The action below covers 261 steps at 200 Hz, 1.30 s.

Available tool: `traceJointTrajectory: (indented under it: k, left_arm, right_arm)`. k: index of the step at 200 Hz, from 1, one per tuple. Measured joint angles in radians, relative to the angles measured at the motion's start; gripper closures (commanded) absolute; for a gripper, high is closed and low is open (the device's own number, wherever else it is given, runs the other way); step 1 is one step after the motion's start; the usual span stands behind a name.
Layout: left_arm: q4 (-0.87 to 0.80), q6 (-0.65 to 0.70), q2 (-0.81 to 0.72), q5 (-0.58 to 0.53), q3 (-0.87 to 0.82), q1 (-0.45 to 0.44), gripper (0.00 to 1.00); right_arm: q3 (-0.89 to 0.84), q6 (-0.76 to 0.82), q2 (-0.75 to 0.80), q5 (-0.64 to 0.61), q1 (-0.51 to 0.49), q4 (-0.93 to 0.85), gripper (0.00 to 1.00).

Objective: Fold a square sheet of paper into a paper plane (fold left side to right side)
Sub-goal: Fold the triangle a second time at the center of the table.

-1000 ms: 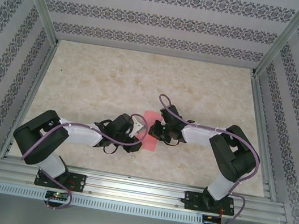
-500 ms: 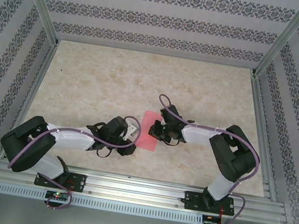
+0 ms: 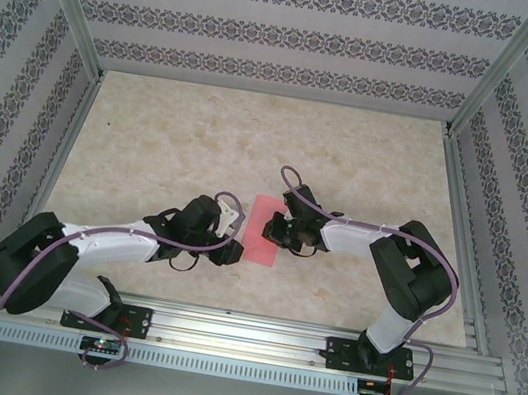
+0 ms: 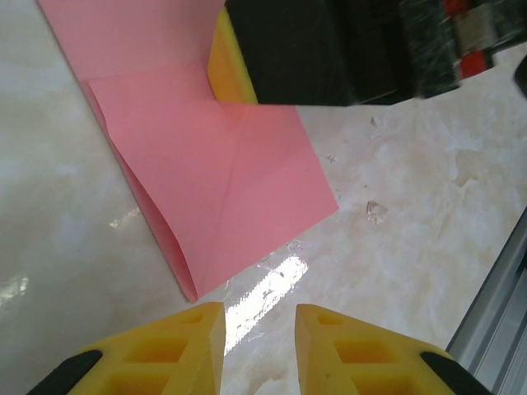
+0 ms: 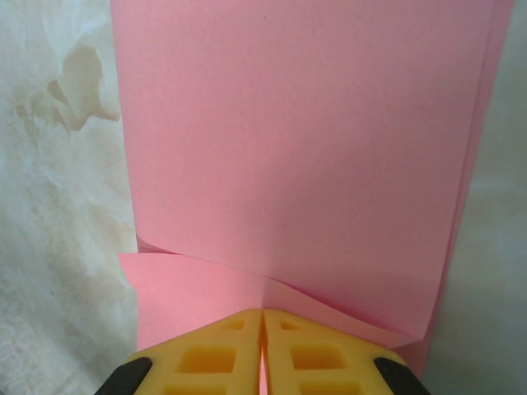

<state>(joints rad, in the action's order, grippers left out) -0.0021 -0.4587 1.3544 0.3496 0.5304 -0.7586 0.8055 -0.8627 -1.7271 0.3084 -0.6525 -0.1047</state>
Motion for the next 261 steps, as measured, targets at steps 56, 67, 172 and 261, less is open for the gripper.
traceJointTrajectory:
  k: [56, 67, 172, 261]
  left_arm:
    - [0.084, -0.022, 0.13, 0.053, 0.026, 0.011, 0.71]
    - [0.097, -0.023, 0.148, 0.057, 0.031, 0.015, 0.71]
    - [0.137, -0.024, 0.237, 0.068, 0.047, 0.025, 0.72]
    - [0.153, -0.021, 0.235, 0.067, 0.037, 0.025, 0.73]
  right_arm:
    - [0.0, 0.0, 0.0, 0.0, 0.0, 0.0, 0.9]
    - [0.0, 0.0, 0.0, 0.0, 0.0, 0.0, 0.9]
    - [0.0, 0.013, 0.015, 0.041, 0.014, 0.0, 0.9]
    - [-0.014, -0.068, 0.011, 0.127, -0.055, 0.087, 0.92]
